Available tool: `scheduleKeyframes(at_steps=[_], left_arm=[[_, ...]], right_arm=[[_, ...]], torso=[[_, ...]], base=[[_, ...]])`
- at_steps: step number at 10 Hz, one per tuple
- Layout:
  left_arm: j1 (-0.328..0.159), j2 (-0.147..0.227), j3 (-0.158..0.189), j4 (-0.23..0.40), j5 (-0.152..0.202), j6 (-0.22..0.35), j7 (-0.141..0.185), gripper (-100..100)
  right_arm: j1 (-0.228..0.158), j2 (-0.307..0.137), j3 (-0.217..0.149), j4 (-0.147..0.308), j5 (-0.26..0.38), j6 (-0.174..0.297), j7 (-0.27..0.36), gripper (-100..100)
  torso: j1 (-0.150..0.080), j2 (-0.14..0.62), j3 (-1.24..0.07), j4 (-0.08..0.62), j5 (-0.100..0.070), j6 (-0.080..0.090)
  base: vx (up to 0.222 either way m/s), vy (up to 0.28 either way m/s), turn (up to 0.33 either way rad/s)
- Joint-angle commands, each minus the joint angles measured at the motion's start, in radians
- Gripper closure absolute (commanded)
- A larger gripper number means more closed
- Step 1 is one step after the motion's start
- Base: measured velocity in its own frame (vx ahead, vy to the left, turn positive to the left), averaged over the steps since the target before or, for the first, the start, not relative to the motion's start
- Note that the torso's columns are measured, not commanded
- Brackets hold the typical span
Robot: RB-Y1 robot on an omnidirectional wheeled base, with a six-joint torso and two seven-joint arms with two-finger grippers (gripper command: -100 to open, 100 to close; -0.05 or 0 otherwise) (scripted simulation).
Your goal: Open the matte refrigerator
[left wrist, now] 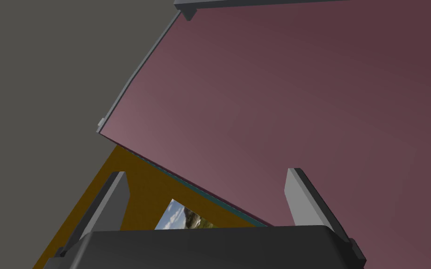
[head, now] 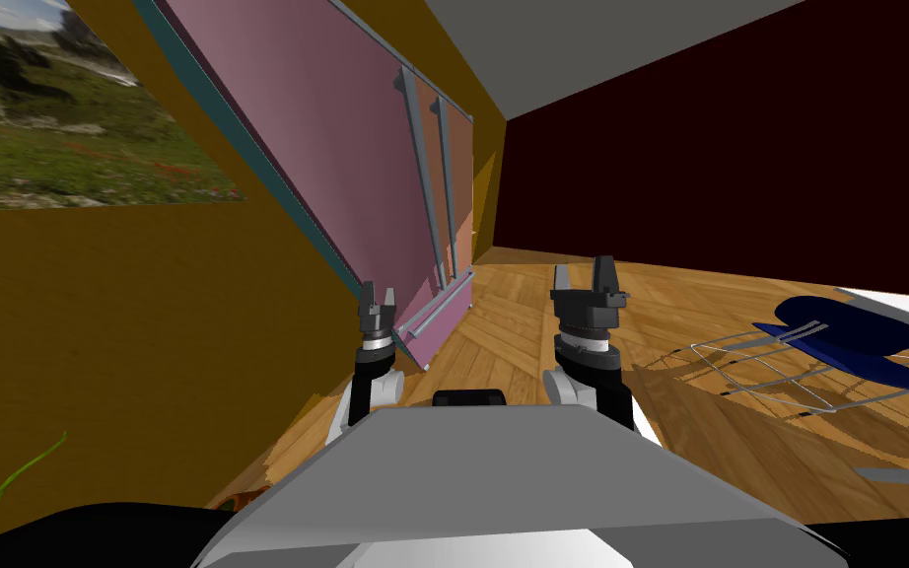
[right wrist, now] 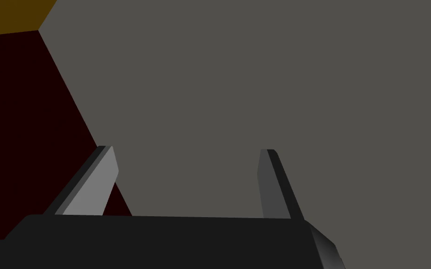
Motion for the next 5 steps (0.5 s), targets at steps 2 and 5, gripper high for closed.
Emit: scheduleKeyframes(at_steps=[2,5], left_arm=[[0.0,0.0,0.0,0.0,0.0,0.0,0.0,0],[0.0,0.0,0.0,0.0,0.0,0.0,0.0,0]], right_arm=[[0.0,0.0,0.0,0.0,0.0,0.0,0.0,0],[0.0,0.0,0.0,0.0,0.0,0.0,0.0,0]], torso=[[0.0,0.104,-0.209,0.105,0.0,0.0],[0.0,0.322,-0.644,0.322,0.0,0.0]], base=[[0.0,0.0,0.0],[0.0,0.0,0.0]])
